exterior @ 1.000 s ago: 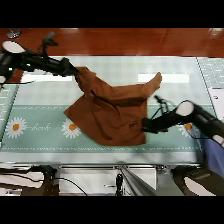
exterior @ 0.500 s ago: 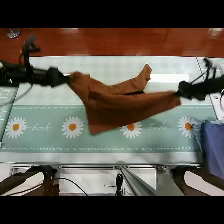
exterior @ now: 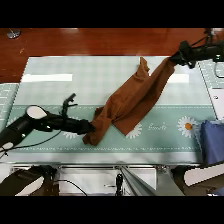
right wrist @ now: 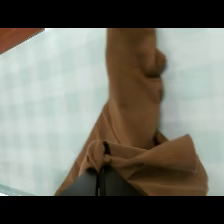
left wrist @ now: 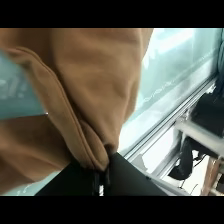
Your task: Fold the shirts.
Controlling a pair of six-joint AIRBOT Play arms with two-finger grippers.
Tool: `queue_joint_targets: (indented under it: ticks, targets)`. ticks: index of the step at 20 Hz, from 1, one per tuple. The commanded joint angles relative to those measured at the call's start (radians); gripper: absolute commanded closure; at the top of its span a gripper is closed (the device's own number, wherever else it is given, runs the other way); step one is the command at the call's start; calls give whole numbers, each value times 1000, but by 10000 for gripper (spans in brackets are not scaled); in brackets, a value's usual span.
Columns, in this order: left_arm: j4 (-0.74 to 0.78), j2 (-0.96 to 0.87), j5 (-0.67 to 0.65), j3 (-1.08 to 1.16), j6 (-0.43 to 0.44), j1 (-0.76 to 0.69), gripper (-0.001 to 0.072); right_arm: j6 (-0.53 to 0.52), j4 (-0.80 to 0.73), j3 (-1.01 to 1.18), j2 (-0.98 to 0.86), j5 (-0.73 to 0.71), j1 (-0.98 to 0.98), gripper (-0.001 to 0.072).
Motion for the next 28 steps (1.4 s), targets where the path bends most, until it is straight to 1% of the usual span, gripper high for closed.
queue_joint_targets:
  ticks: [1, 2, 3, 4, 5, 6, 7, 8, 9, 10, 11, 12, 13, 14, 16, 17, 19, 20, 23, 25, 28]
  targets:
    - [-42, -27, 126, -51, 1, -124, 666, 14, 40, 48, -87, -16, 50, 690]
    - [-42, -35, 124, -50, 0, -122, 556, 29, 40, 48, -99, -14, 54, 668]
    - [-41, -39, 117, -50, -13, -113, 250, 40, 39, 48, -103, -11, 53, 458]
    - [-34, -40, 87, -42, -17, -91, 9, 39, 38, 48, -103, 0, 50, 107]
    - [0, -39, 18, -16, -17, -46, 6, 30, 43, 48, -97, 29, 39, 90]
    - [32, -39, -68, 23, -18, 18, 7, 22, 41, 48, -83, 69, 18, 90]
    - [60, -34, -154, 73, -17, 106, 7, 12, 31, 48, -62, 114, -12, 90]
    - [76, -26, -205, 123, -17, 198, 8, 1, -3, 48, -33, 163, -47, 90]
    - [79, -17, -229, 175, -17, 302, 7, -3, -77, 48, 5, 218, -85, 91]
    - [79, -14, -224, 218, -17, 393, 7, -2, -188, 43, 52, 261, -118, 91]
    - [79, -16, -196, 253, -17, 475, 8, 3, -296, 21, 100, 276, -145, 91]
    - [74, -19, -151, 268, -18, 530, 7, 19, -384, -37, 163, 261, -174, 90]
    - [66, -27, -114, 268, -34, 560, 8, 42, -432, -119, 224, 225, -199, 91]
    - [64, -50, -123, 268, -34, 559, 8, 67, -446, -234, 291, 179, -225, 91]
    - [63, -130, -198, 268, -18, 478, 8, 56, -419, -490, 417, 80, -246, 91]
    - [64, -171, -217, 269, 11, 416, 8, 35, -408, -610, 474, 44, -242, 91]
    - [64, -251, -211, 276, 64, 275, 8, -17, -336, -819, 575, -2, -237, 91]
    - [64, -293, -206, 290, 66, 214, 8, -43, -305, -901, 617, -4, -238, 91]
    - [65, -399, -207, 373, 73, 84, 8, -60, -277, -1063, 712, 13, -237, 91]
    - [90, -452, -201, 446, 67, 28, 8, -84, -249, -1138, 761, 35, -237, 91]
    - [223, -528, -200, 546, -20, -34, 9, -95, -206, -1221, 813, 42, -237, 91]
